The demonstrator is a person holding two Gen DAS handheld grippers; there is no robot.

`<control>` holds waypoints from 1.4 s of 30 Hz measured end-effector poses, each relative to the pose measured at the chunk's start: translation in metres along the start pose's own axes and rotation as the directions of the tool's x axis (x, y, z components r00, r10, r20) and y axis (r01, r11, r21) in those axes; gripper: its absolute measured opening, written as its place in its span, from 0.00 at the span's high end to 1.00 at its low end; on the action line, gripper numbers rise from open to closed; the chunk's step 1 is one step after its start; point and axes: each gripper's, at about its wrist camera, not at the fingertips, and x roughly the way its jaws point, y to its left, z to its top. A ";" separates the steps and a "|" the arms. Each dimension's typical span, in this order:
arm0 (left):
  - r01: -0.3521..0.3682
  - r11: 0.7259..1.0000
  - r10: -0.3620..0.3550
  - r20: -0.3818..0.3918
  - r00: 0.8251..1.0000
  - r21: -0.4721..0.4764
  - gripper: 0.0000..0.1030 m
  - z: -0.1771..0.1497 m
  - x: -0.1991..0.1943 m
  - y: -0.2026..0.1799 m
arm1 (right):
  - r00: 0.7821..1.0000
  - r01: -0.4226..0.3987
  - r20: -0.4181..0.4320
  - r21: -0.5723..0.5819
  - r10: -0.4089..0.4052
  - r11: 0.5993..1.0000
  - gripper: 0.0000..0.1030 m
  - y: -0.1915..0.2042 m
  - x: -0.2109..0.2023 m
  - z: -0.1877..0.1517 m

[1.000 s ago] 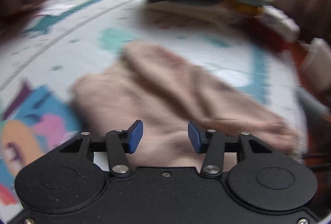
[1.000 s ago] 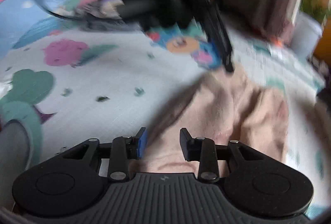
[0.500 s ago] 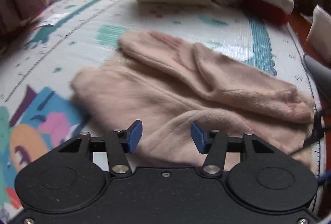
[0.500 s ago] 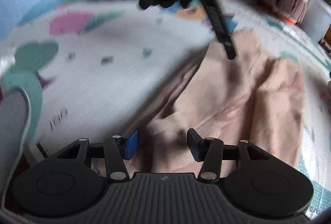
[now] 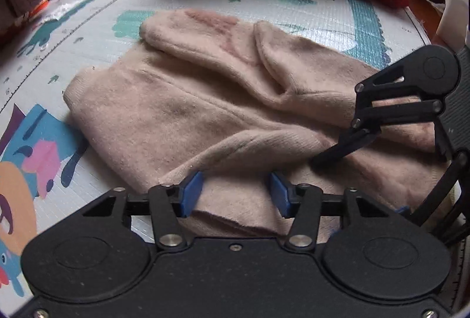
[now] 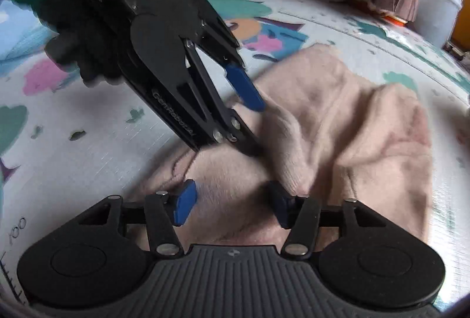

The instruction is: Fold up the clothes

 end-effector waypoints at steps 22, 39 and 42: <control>0.119 0.986 -0.122 0.019 0.992 0.115 0.64 0.015 -0.060 -0.089 | 0.935 -0.333 -0.282 -0.499 0.214 0.800 0.55 -0.091 -0.164 -0.031; 0.161 0.975 -0.149 -0.090 0.985 0.151 0.72 -0.030 -0.059 -0.143 | 0.958 -0.278 -0.012 -0.286 0.287 0.917 0.65 -0.061 -0.110 -0.099; 0.107 0.966 -0.096 -0.056 0.994 0.235 0.61 -0.035 -0.085 -0.152 | 0.962 -0.245 0.039 -0.317 0.271 0.916 0.62 -0.056 -0.131 -0.105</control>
